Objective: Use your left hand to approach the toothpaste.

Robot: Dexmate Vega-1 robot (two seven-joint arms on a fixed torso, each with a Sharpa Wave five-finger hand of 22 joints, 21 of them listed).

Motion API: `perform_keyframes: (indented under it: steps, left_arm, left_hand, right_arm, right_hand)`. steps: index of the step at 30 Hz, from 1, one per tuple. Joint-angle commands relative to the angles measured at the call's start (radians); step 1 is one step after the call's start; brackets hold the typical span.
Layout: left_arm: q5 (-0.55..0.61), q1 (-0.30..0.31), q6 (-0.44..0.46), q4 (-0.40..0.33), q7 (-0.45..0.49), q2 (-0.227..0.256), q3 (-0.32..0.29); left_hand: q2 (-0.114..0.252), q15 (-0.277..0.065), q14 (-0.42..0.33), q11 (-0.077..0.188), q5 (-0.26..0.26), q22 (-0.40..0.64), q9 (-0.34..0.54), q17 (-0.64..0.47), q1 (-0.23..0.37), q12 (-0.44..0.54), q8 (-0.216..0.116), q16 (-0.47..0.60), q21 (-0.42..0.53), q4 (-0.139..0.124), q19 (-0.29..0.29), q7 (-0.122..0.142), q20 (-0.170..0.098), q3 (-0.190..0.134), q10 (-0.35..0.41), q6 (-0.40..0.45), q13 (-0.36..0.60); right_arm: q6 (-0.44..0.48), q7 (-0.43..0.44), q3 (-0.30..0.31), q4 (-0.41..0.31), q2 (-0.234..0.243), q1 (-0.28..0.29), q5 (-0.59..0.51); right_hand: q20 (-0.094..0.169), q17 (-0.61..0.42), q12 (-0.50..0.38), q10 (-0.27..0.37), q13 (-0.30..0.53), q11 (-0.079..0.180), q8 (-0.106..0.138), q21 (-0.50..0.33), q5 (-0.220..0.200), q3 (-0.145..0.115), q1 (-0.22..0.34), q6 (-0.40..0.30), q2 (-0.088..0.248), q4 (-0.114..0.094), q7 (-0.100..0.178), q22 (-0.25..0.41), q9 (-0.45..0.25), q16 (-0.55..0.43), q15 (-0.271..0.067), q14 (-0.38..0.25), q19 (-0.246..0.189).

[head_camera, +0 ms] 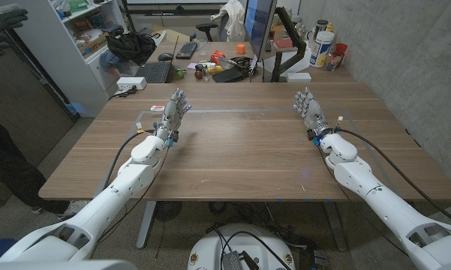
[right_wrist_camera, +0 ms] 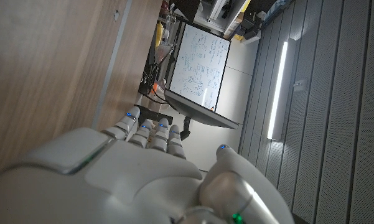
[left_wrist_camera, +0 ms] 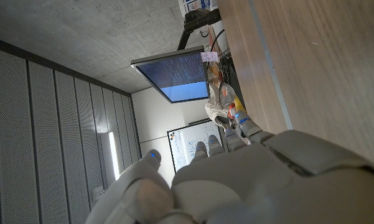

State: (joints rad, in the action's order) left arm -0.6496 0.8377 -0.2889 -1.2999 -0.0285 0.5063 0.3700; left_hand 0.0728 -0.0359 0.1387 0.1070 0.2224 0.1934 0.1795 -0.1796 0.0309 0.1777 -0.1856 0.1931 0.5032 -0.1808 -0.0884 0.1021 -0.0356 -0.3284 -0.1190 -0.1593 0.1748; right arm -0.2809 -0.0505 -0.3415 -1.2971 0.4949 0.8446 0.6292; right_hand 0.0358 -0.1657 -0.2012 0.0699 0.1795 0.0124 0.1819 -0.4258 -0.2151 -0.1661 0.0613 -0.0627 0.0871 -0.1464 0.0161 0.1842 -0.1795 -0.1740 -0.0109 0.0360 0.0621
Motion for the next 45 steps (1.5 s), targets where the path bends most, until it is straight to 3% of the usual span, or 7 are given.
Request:
perform_keyframes:
  steps: [1, 18, 32, 45]
  left_arm:
    - [0.007, -0.004, 0.009, 0.004, -0.003, -0.013, 0.009]
    - [0.058, 0.005, -0.02, -0.011, 0.053, -0.007, 0.002]
    - [0.172, 0.002, -0.074, -0.021, 0.128, 0.02, 0.004]
    - [0.196, 0.0, -0.089, -0.018, 0.152, 0.035, -0.01]
  left_hand:
    - [0.094, -0.048, 0.007, 0.002, 0.006, 0.001, 0.003, -0.003, -0.002, 0.007, -0.004, 0.005, 0.006, -0.002, -0.006, -0.001, -0.031, -0.007, -0.008, -0.006, 0.005]
    - [0.095, -0.044, 0.008, -0.007, 0.005, 0.001, 0.003, -0.002, -0.002, 0.005, -0.009, 0.004, 0.005, -0.001, -0.007, 0.005, -0.025, -0.012, -0.012, 0.009, 0.006]
    - [0.098, -0.017, 0.01, -0.029, 0.005, 0.001, 0.005, -0.002, 0.004, 0.011, -0.015, 0.004, 0.004, 0.003, -0.009, 0.006, -0.012, -0.023, 0.002, 0.032, 0.007]
    - [0.099, -0.011, 0.013, -0.028, 0.004, 0.001, 0.006, -0.002, 0.01, 0.013, -0.016, 0.002, 0.002, 0.005, -0.014, 0.009, -0.004, -0.031, 0.009, 0.041, 0.007]
  right_arm:
    - [0.03, -0.052, 0.07, 0.006, -0.054, 0.014, -0.061]
    - [0.064, -0.09, 0.159, -0.015, -0.112, 0.04, -0.135]
    - [0.075, -0.103, 0.192, -0.02, -0.148, 0.048, -0.174]
    - [0.076, -0.115, 0.202, -0.019, -0.167, 0.045, -0.203]
  right_hand:
    - [0.031, -0.005, -0.004, 0.008, 0.005, -0.002, 0.005, -0.004, -0.004, -0.008, 0.008, -0.005, 0.062, 0.003, 0.0, 0.004, -0.003, -0.004, -0.002, 0.01, 0.009]
    - [0.032, -0.004, -0.005, 0.008, 0.005, -0.001, 0.006, 0.0, -0.002, -0.017, 0.02, -0.006, 0.064, 0.01, 0.0, 0.004, -0.003, -0.004, -0.003, 0.011, 0.009]
    - [0.032, -0.004, -0.005, 0.008, 0.005, -0.001, 0.007, 0.002, -0.001, -0.02, 0.022, -0.009, 0.063, 0.011, 0.0, 0.004, -0.003, -0.004, -0.003, 0.011, 0.008]
    - [0.031, -0.005, -0.006, 0.01, 0.005, -0.001, 0.008, 0.004, 0.002, -0.022, 0.021, -0.011, 0.061, 0.01, -0.001, 0.005, -0.003, -0.005, -0.002, 0.01, 0.007]
